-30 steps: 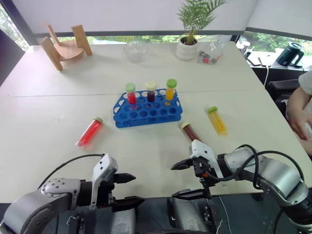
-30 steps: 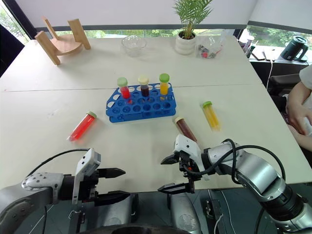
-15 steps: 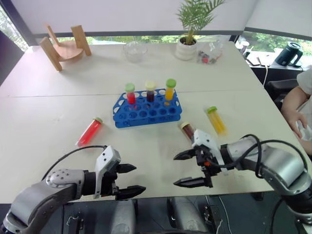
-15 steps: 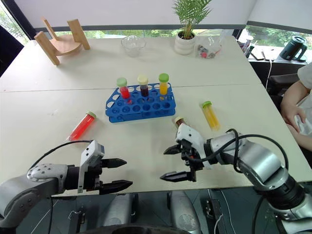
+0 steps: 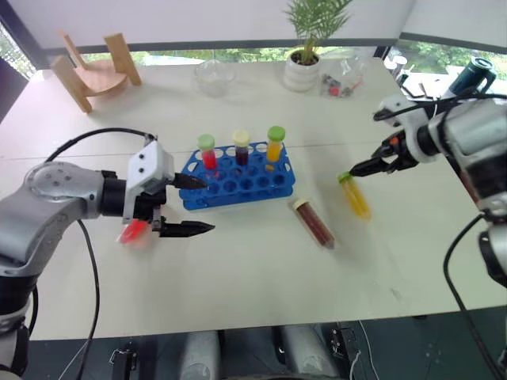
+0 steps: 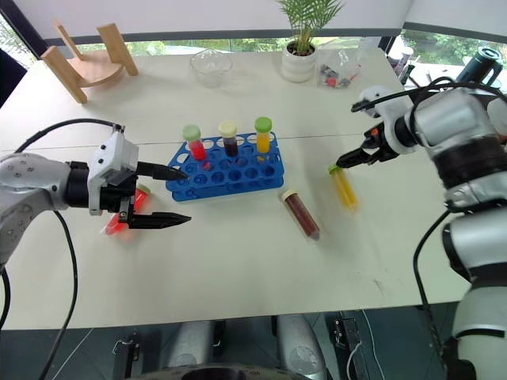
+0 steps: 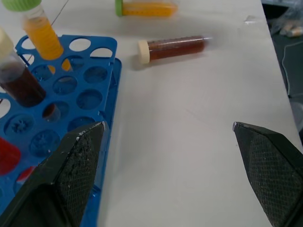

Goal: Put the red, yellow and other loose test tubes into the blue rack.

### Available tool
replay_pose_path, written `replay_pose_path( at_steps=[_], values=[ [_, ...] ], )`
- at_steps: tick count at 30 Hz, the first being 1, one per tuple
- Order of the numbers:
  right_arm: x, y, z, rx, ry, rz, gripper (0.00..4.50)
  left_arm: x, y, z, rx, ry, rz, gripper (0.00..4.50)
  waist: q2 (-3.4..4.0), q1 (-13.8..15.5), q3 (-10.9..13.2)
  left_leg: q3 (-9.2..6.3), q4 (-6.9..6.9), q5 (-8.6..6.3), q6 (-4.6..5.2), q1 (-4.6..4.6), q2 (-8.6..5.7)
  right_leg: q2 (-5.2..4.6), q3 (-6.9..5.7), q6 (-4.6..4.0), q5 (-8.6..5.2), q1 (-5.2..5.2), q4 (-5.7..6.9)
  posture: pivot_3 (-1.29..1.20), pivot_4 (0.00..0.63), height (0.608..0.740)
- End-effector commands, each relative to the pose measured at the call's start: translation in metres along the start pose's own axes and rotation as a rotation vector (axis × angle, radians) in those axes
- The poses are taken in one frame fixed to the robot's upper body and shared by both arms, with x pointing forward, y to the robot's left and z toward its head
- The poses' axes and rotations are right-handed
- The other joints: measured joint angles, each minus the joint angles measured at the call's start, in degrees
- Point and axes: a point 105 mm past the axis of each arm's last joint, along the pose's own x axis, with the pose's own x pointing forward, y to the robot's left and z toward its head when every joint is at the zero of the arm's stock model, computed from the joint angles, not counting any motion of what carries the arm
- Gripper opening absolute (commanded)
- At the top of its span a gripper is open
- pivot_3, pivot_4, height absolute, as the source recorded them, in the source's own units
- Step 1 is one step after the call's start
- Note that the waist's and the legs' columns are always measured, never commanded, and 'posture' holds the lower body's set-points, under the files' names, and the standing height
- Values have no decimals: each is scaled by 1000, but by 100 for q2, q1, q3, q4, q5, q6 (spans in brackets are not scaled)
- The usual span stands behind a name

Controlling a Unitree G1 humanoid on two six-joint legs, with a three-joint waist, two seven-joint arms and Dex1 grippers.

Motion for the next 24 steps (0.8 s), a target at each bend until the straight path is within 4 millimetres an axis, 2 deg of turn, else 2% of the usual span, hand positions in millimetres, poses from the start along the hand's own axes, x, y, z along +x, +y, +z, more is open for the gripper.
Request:
replay_pose_path(
  at_steps=[1, 6, 11, 14, 19, 20, 21, 23, 24],
  values=[
    [-4, -2, 5, 76, 15, 13, 4386, 1, -5, 7, 78, -2, -2, 4493, 0, -4, 0, 0, 0, 0, 0, -2, 4, 3, -1, -2, -1, -4, 2, 0, 150, 740],
    [22, 3, 2, 40, 85, 9, 4386, 7, -9, 1, 51, -28, 10, 4493, 2, -22, 1, 1, 14, -13, 22, 8, 3, 0, -2, -1, 0, 12, 15, 0, 150, 740],
    [44, 11, -11, -25, 183, 19, 4386, 13, -8, -11, 32, -18, 44, 4493, 2, 19, 0, -4, 26, -7, 12, 21, 0, -2, -5, 7, 6, 28, 26, 0, 150, 740],
    [49, 10, -23, -68, 234, 28, 3517, 13, -9, -14, 15, -22, 50, 4500, -4, 34, -6, -9, 32, -7, 12, 22, 0, -2, -8, 9, 7, 37, 26, 0, 150, 740],
    [50, 8, -35, -51, 254, 31, 1020, 12, -9, -17, 6, -18, 58, 4500, -7, 41, -10, -22, 30, -7, 12, 29, -1, -1, -18, 8, 6, 46, 25, 0, 150, 740],
    [49, 8, -34, -36, 239, 33, 823, 11, -9, -18, 4, -17, 57, 4500, -6, 40, -10, -23, 30, -7, 12, 32, -1, -1, -19, 7, 6, 51, 25, 0, 150, 740],
    [48, 6, -28, -55, 197, 25, 820, 11, -8, -19, 0, -10, 55, 4500, -6, 40, -10, -23, 30, -7, 12, 34, -1, -1, -19, 7, 6, 53, 25, 0, 150, 740],
    [39, 15, 6, -83, 0, 55, 820, 6, -9, -26, -14, 21, 41, 4500, -9, 35, -11, -25, 30, -7, 12, 36, -1, -1, -20, 7, 6, 56, 25, 0, 150, 740],
    [28, 27, 28, -89, -118, 115, 820, 3, -10, -30, -26, 38, 37, 4500, -5, 15, -9, -26, 32, -6, 12, 36, -1, -1, -20, 8, 6, 57, 25, 0, 150, 740]
  ],
)
